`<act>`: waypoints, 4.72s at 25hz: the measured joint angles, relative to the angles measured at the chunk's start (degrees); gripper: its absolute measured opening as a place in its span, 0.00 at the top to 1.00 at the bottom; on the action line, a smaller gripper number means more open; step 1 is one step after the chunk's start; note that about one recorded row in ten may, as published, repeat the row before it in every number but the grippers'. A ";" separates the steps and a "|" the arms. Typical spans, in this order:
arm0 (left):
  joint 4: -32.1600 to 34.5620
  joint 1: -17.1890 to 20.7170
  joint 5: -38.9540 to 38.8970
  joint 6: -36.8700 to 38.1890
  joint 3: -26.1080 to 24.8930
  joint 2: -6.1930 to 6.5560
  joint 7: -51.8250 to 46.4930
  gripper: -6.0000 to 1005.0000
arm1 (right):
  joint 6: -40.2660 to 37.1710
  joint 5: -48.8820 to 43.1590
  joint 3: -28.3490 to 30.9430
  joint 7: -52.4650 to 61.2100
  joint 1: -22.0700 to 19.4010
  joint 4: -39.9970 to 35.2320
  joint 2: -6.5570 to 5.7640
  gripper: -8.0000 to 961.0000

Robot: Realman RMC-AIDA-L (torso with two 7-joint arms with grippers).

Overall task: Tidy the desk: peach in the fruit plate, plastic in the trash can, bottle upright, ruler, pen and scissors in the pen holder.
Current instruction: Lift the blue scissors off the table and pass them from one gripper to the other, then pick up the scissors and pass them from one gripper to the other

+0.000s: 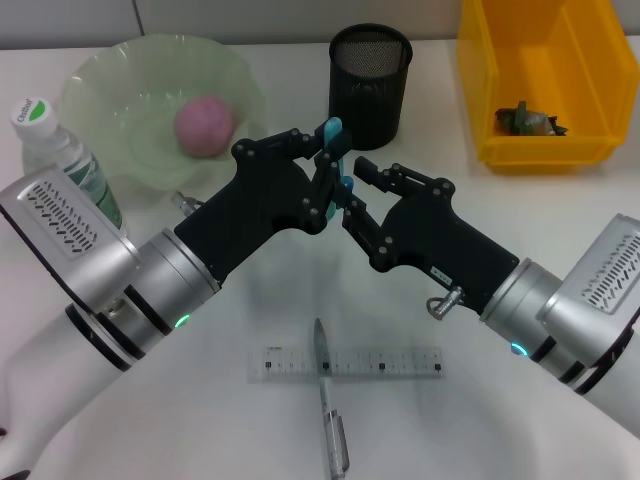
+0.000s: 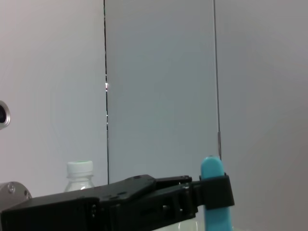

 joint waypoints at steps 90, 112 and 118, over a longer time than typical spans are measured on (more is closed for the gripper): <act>-3.04 4.78 1.49 11.08 -9.59 0.00 -64.46 0.85 | -19.92 -14.41 -1.87 94.97 -0.09 -22.63 -0.28 0.23; -3.92 4.98 1.49 10.69 -9.34 0.00 -63.89 0.83 | -18.31 -14.42 -2.42 97.12 1.18 -22.18 -0.23 0.62; -3.89 4.98 1.49 10.35 -9.20 0.00 -63.89 0.83 | -18.21 -14.42 -2.54 97.12 1.53 -21.95 -0.20 0.66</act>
